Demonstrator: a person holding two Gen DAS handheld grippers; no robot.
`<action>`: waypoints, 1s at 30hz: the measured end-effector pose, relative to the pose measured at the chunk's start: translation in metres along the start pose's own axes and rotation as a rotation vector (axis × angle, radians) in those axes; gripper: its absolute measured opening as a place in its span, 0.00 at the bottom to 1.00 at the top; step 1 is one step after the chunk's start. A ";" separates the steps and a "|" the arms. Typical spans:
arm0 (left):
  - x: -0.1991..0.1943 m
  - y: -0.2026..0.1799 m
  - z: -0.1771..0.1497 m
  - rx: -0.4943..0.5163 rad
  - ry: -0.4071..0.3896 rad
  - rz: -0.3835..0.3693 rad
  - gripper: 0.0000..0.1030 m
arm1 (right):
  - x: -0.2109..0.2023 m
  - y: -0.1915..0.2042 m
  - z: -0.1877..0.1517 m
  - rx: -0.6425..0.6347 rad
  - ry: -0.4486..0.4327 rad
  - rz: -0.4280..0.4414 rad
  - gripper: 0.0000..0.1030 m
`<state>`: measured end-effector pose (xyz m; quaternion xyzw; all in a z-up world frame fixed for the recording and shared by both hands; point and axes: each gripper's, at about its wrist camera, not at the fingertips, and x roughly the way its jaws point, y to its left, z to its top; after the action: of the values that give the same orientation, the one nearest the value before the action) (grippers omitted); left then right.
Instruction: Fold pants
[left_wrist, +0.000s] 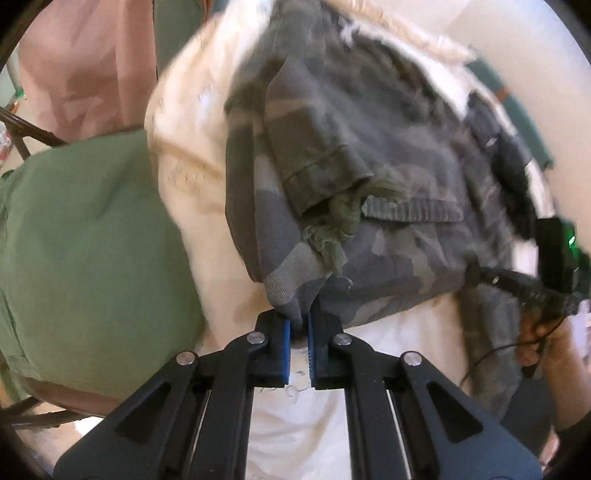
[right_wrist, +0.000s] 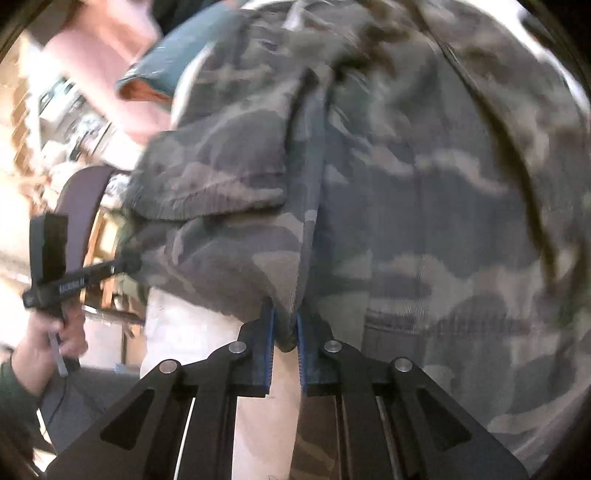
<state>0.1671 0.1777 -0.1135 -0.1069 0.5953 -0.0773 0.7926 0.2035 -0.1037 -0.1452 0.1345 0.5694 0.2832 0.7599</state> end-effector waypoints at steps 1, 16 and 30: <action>0.003 -0.005 -0.001 0.033 0.004 0.032 0.09 | 0.002 0.001 -0.001 -0.003 0.003 -0.019 0.14; 0.013 0.027 0.023 -0.183 -0.051 -0.045 0.41 | 0.000 -0.030 0.040 0.196 -0.005 0.095 0.35; 0.008 0.046 0.027 -0.251 -0.035 0.023 0.13 | 0.012 -0.009 0.047 0.122 -0.030 -0.018 0.08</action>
<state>0.1949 0.2226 -0.1255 -0.1997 0.5877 0.0087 0.7840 0.2522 -0.0982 -0.1450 0.1796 0.5755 0.2391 0.7611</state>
